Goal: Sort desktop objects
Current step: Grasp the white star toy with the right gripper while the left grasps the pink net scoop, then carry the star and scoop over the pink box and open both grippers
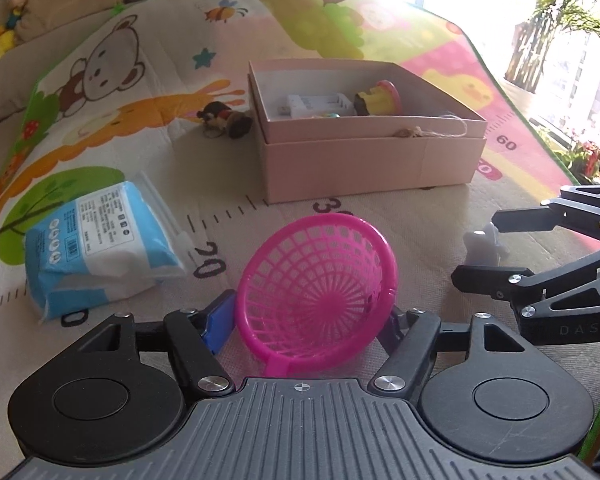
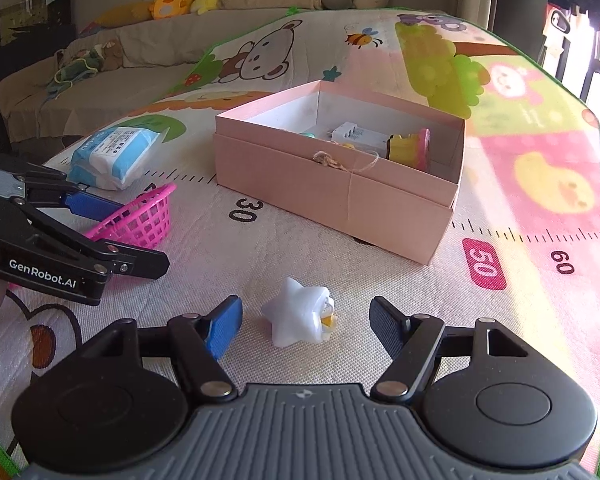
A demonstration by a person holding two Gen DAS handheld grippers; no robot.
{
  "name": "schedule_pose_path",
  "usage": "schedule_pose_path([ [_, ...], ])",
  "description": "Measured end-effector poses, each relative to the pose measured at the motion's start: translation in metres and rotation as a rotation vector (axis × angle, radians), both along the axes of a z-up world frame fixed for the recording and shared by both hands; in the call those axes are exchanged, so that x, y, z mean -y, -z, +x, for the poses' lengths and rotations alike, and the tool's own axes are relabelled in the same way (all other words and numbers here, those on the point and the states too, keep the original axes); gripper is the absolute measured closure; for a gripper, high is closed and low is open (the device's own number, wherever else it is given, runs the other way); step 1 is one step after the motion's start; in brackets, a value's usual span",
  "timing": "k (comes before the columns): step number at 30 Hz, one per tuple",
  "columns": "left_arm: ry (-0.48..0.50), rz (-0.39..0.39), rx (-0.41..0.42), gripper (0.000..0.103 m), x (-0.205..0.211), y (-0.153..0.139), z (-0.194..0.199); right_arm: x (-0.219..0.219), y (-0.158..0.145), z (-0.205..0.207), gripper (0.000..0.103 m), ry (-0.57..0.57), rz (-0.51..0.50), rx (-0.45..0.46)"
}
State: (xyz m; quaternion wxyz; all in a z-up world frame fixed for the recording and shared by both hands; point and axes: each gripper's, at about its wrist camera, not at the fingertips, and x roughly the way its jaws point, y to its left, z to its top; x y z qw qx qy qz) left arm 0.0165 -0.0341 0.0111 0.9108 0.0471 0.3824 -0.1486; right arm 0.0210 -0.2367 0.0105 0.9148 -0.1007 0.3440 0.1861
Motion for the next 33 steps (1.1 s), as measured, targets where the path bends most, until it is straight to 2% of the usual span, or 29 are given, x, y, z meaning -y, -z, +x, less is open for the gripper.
schedule_pose_path([
  [2, -0.003, 0.002, -0.001, 0.028, 0.000, -0.001, -0.001, -0.001, 0.000, 0.004, 0.043, 0.002, 0.007, -0.017],
  [4, -0.009, 0.006, 0.000, 0.028, 0.000, -0.002, -0.002, -0.002, 0.000, 0.005, 0.062, -0.011, 0.012, -0.033],
  [10, -0.006, 0.017, 0.022, 0.028, 0.002, -0.010, -0.008, -0.001, -0.006, -0.006, 0.062, -0.016, -0.005, -0.020],
  [13, 0.008, 0.016, 0.054, 0.028, 0.004, -0.027, -0.016, 0.005, -0.014, -0.013, 0.062, -0.015, -0.003, -0.013],
  [16, 0.045, -0.023, 0.097, 0.029, 0.005, -0.060, -0.020, 0.017, -0.043, -0.022, 0.062, -0.026, 0.024, 0.032],
  [17, 0.055, -0.027, 0.136, 0.029, 0.006, -0.077, -0.018, 0.021, -0.055, -0.023, 0.062, -0.028, 0.030, 0.061],
  [21, 0.067, -0.016, 0.331, 0.028, 0.021, -0.146, 0.007, 0.042, -0.127, -0.017, 0.062, 0.007, 0.055, 0.241],
  [23, 0.077, -0.037, 0.358, 0.028, 0.032, -0.163, 0.030, 0.049, -0.154, -0.007, 0.062, 0.032, 0.054, 0.322],
  [25, 0.082, -0.064, 0.357, 0.028, 0.047, -0.171, 0.062, 0.052, -0.167, 0.005, 0.062, 0.060, 0.047, 0.366],
  [27, 0.097, -0.080, 0.349, 0.027, 0.066, -0.168, 0.102, 0.056, -0.175, 0.024, 0.062, 0.083, 0.062, 0.369],
  [29, 0.089, -0.087, 0.288, 0.020, 0.076, -0.159, 0.137, 0.059, -0.175, 0.045, 0.062, 0.106, 0.086, 0.343],
  [31, 0.062, -0.113, 0.232, 0.016, 0.072, -0.149, 0.156, 0.064, -0.170, 0.063, 0.062, 0.129, 0.104, 0.303],
  [33, 0.043, -0.160, 0.213, 0.007, 0.056, -0.142, 0.154, 0.070, -0.161, 0.076, 0.062, 0.150, 0.110, 0.275],
])
